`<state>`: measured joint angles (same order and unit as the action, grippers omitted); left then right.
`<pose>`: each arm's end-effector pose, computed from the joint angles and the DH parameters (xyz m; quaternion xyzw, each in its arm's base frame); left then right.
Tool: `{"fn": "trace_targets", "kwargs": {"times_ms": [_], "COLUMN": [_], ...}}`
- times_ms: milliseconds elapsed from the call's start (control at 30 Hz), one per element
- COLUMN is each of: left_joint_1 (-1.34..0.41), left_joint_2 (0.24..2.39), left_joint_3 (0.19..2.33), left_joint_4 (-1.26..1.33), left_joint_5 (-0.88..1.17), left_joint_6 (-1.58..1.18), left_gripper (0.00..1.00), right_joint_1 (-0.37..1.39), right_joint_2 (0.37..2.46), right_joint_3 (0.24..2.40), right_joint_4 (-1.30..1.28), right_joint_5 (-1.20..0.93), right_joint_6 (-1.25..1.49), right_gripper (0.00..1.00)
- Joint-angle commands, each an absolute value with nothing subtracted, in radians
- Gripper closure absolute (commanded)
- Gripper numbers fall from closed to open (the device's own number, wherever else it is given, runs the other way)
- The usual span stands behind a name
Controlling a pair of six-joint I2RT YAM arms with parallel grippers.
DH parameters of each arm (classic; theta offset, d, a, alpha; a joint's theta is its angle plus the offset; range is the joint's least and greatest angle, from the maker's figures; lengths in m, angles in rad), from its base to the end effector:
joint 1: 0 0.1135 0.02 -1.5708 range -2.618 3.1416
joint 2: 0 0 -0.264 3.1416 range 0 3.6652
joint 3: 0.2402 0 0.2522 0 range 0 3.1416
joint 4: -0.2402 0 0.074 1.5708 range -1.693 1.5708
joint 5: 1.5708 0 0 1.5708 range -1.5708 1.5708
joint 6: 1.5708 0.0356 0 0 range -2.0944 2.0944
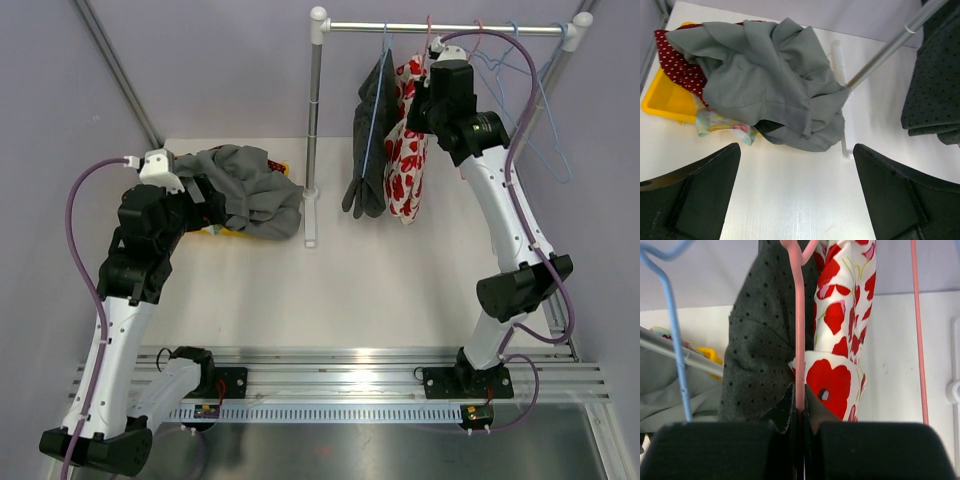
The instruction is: Remove the skirt from the hanger
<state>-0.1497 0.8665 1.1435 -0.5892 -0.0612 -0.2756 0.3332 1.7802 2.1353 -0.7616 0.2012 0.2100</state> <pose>0.1709 -0.0236 0.4057 -0.0688 0.8053 -0.1000 0.5803 0.3649 0.1188 0.4701 0.0040 0.8329 0.0659 0.5495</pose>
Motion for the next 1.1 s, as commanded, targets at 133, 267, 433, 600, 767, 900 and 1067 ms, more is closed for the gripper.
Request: {"fn": "trace_targets", "kwargs": {"times_ms": [133,267,433,600,767,900,1067], "left_joint_1": [-0.259,-0.423,-0.670,-0.706,-0.729,-0.762,-0.793], "left_joint_2": [0.896,0.974,1.074,1.147,1.298,1.396,1.468], "left_joint_3": [1.256,1.351,1.434,1.397,1.456,1.493,1.462], "left_joint_4": [-0.548,-0.540,-0.431,-0.132,-0.005,0.087,0.237], "left_joint_5": [-0.046,-0.112,-0.068,0.260,0.428,0.514,0.520], "left_joint_6": [-0.288,-0.256,-0.210,-0.236,-0.285,-0.334,-0.409], "left_gripper": [0.01,0.01,0.01,0.01,0.01,0.01,0.01], "right_joint_1": [0.337,0.337,0.337,0.339,0.337,0.337,0.337], "right_joint_2": [1.704,1.646,1.502,1.344,1.250,1.184,1.151], "right_joint_3": [2.376,2.358,2.199,2.071,1.997,1.965,1.939], "right_joint_4": [-0.775,-0.813,-0.845,-0.882,-0.936,-0.951,-0.979], "right_joint_5": [0.267,0.268,0.233,0.118,-0.046,-0.116,-0.153], "right_joint_6": [0.161,0.179,0.204,0.247,0.270,0.324,0.351], "right_gripper": [1.00,1.00,1.00,1.00,1.00,1.00,1.00]}}
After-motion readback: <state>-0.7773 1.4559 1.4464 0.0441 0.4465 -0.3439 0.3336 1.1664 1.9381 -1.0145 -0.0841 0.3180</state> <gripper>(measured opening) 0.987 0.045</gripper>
